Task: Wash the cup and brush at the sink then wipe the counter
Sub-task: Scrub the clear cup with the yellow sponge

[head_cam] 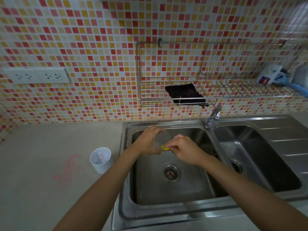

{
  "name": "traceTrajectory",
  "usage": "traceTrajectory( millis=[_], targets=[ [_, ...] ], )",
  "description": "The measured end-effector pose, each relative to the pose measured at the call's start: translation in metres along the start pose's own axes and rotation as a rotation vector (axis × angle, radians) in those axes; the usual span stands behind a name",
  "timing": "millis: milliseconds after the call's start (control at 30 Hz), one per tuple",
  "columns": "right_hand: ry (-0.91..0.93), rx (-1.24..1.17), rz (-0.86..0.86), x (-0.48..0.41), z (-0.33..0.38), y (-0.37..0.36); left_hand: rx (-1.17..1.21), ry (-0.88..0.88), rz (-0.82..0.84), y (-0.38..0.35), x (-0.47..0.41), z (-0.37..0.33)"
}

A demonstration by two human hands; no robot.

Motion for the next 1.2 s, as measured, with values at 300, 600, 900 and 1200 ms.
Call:
traceTrajectory(
  millis=[300, 600, 900, 1200],
  targets=[
    [0.159, 0.240, -0.162, 0.010, 0.009, 0.006, -0.006, -0.009, 0.012, 0.002, 0.004, -0.003],
    [-0.361, -0.270, -0.207, 0.022, -0.020, 0.024, 0.054, 0.161, -0.051, -0.008, 0.022, 0.022],
    [-0.217, -0.330, -0.707, -0.075, 0.010, 0.140, 0.119, 0.194, -0.126, 0.018, 0.029, 0.030],
    [-0.332, -0.044, -0.349, -0.191, -0.030, 0.095, 0.122, 0.239, -0.176, 0.023, 0.020, 0.025]
  ],
)
Point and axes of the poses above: each hand's wrist, its own x-axis away from the middle knuckle, its own y-axis out of the back of the hand, z = x × y, the point moved 8 cm from there along -x, towards the middle knuckle, and after that the axes turned 1 degree about -z, right-handed, at the moved point
